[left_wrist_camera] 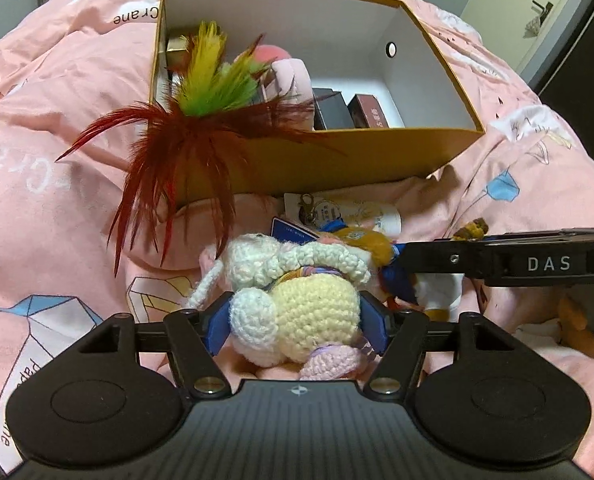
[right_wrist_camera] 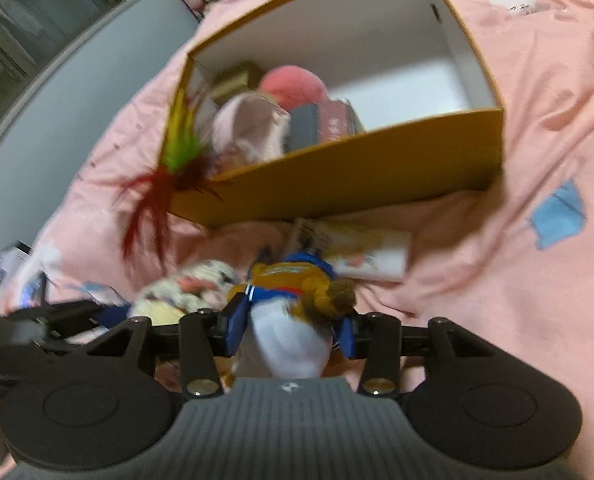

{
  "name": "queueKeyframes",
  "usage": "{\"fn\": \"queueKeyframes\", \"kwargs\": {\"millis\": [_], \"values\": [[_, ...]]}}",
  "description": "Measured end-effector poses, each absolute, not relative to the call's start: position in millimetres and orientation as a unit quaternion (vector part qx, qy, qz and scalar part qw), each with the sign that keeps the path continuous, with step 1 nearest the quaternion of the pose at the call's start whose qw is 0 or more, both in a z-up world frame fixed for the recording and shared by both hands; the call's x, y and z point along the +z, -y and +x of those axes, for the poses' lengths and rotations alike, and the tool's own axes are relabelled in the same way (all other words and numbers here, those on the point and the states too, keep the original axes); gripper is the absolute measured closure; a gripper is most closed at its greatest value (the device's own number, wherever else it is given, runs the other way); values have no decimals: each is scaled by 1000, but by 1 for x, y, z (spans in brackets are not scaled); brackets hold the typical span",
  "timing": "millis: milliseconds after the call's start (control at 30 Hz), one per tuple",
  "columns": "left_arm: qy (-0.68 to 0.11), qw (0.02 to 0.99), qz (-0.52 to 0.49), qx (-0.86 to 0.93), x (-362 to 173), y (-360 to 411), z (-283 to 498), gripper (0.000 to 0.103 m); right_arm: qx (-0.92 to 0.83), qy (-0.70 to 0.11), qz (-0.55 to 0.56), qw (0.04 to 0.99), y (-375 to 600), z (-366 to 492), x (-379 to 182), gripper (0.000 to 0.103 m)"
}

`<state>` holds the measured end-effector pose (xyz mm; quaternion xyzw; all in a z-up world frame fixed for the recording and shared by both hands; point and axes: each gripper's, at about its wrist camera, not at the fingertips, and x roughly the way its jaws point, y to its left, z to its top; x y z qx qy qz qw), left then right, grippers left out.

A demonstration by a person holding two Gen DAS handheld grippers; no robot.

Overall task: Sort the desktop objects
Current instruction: 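Grasp the crocheted bunny with the left tool while the right tool grasps the red panda plush, then lift the crocheted bunny with the left tool while the right tool lifts the red panda plush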

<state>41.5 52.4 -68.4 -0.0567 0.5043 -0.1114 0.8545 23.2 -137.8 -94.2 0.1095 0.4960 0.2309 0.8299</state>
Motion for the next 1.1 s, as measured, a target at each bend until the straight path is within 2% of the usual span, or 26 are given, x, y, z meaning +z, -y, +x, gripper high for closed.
{"fn": "queueKeyframes", "kwargs": {"millis": [367,467,600,700,933,1000,1100], "values": [[-500,858,6,-115,-61,-39,35,24,197,-458,-21,866,129,10,-77,45],[-487,866,25,-113,-57,-35,31,24,188,-446,-57,873,124,7,-73,39],[-455,881,47,-119,-47,-30,24,24,179,-437,-74,878,123,7,-71,38],[-438,889,48,-126,-40,-29,22,24,183,-423,-80,884,123,6,-65,40],[-448,884,33,-131,-39,-33,25,32,288,-405,-73,864,111,-4,-54,64],[-458,879,31,-126,-41,-35,27,41,315,-405,-86,854,102,-9,-55,65],[-482,869,23,-105,-49,-41,32,42,351,-405,-108,837,90,-17,-59,66]]}}
